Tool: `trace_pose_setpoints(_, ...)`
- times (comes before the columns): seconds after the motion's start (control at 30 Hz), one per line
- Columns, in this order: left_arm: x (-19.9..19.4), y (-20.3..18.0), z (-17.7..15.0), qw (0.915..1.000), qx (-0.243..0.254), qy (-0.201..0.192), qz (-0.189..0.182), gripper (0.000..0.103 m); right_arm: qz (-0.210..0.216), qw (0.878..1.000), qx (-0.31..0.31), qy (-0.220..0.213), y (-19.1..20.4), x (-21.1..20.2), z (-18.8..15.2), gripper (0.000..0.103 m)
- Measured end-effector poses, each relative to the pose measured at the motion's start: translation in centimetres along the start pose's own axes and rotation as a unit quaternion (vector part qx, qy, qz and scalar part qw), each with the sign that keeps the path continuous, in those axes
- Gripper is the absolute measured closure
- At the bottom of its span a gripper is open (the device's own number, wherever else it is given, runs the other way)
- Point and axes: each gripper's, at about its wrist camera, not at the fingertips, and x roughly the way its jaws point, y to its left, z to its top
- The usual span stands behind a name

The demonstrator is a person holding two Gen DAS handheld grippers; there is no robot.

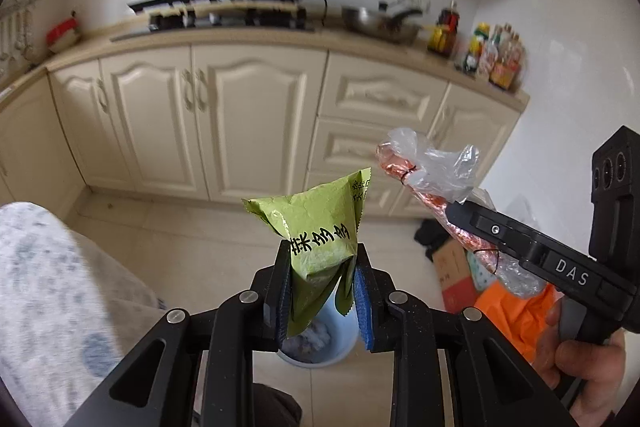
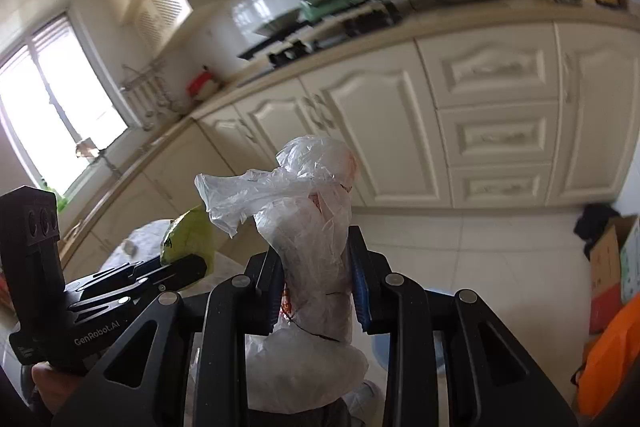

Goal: Collect trash
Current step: 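Lift the green bag and clear bag bundle and carry them to the blue bucket, then open both tools over the blue bucket to drop the bags, then move both open tools back over the remaining trash on the table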

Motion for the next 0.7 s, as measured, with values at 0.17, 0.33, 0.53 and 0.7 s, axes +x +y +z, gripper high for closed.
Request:
trace_pose_setpoints(0.17,9.3,-0.1,1.9,0.9971,-0.009,0.074,-0.015,0.079,-0.021,0.998,0.038,0.033,-4.5,3.8,-1.2,0.074)
trace_pose_setpoints(0.33,17.7,0.6,4.5,0.9924,-0.008,0.122,-0.013,0.076,-0.031,0.995,0.067,0.061,-7.9,7.7,-2.4,0.071)
trace_pose_setpoints(0.53,26.1,1.5,5.5,0.9828,-0.021,0.181,0.029,0.028,-0.062,0.986,0.111,0.109,-12.4,12.7,-4.7,0.034)
trace_pose_setpoints(0.7,25.8,1.2,5.6,0.9838,-0.007,0.165,0.068,0.006,-0.071,0.982,0.14,0.11,-13.7,11.9,-6.4,0.013)
